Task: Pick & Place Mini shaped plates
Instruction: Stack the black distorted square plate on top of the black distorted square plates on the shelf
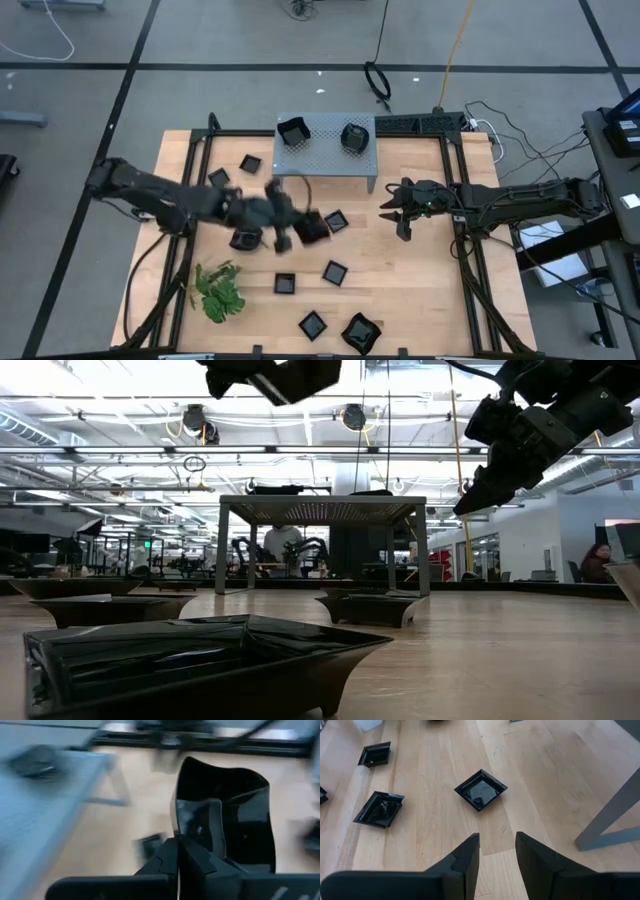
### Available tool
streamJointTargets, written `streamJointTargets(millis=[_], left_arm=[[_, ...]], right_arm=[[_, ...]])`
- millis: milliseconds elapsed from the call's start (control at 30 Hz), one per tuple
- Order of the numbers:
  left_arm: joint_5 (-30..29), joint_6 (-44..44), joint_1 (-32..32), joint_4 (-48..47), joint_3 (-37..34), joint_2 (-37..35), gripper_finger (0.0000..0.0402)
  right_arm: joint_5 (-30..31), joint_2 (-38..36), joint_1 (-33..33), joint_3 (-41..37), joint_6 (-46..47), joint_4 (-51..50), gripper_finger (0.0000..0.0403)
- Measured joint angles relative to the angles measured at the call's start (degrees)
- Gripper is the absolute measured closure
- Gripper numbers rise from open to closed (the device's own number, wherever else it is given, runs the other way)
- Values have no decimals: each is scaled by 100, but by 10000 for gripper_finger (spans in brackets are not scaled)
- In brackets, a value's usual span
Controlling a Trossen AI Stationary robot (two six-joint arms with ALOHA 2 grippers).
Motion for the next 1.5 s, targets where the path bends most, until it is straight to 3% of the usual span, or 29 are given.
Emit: streamJointTargets(millis=[200, 300, 500, 700, 1033, 1333, 1500], left_arm=[[-154, 705, 1292, -935, 369, -466, 397], [64, 1241, 2143, -1130, 526, -572, 391], [1469, 2018, 4007, -1224, 560, -424, 394], [2924, 2533, 5236, -807, 580, -190, 388], [3554, 3276, 5848, -274, 571, 465, 386], [3509, 3105, 5831, -87, 571, 673, 378], [3495, 2782, 5717, 136, 571, 558, 332]], right_arm=[[0, 0, -2, 2, 0, 28, 287], [0, 0, -2, 1, 0, 38, 287], [0, 2, -2, 0, -1, 27, 287], [0, 2, -1, 0, -1, 29, 287], [0, 2, -1, 0, 0, 29, 287], [0, 2, -2, 0, -1, 29, 287], [0, 2, -1, 0, -2, 29, 287]])
